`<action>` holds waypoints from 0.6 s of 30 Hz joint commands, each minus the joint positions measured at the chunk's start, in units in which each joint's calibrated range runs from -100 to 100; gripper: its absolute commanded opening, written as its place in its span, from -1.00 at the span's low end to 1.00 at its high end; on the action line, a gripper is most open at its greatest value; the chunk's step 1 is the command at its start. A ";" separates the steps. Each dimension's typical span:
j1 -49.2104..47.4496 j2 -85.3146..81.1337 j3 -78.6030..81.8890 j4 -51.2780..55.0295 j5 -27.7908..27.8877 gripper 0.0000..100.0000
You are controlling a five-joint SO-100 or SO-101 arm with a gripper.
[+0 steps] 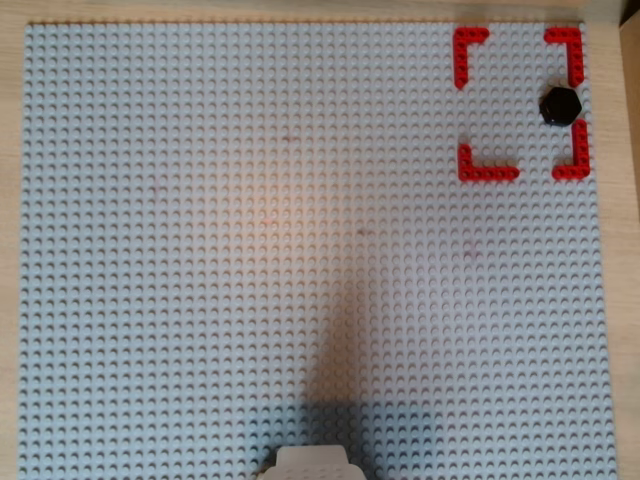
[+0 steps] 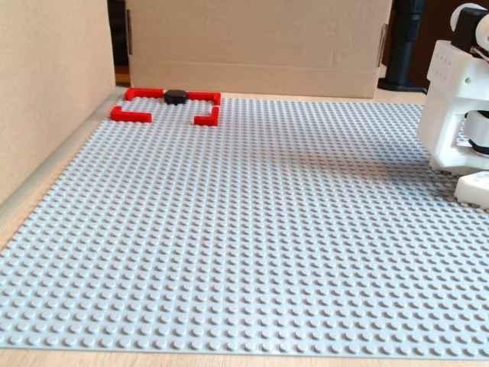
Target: Grab the Lego and store it in red box
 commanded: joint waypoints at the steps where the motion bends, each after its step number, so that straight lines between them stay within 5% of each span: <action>1: -0.23 -0.51 3.77 0.25 0.06 -0.97; 18: -0.45 -0.51 4.50 -0.10 -0.04 -0.97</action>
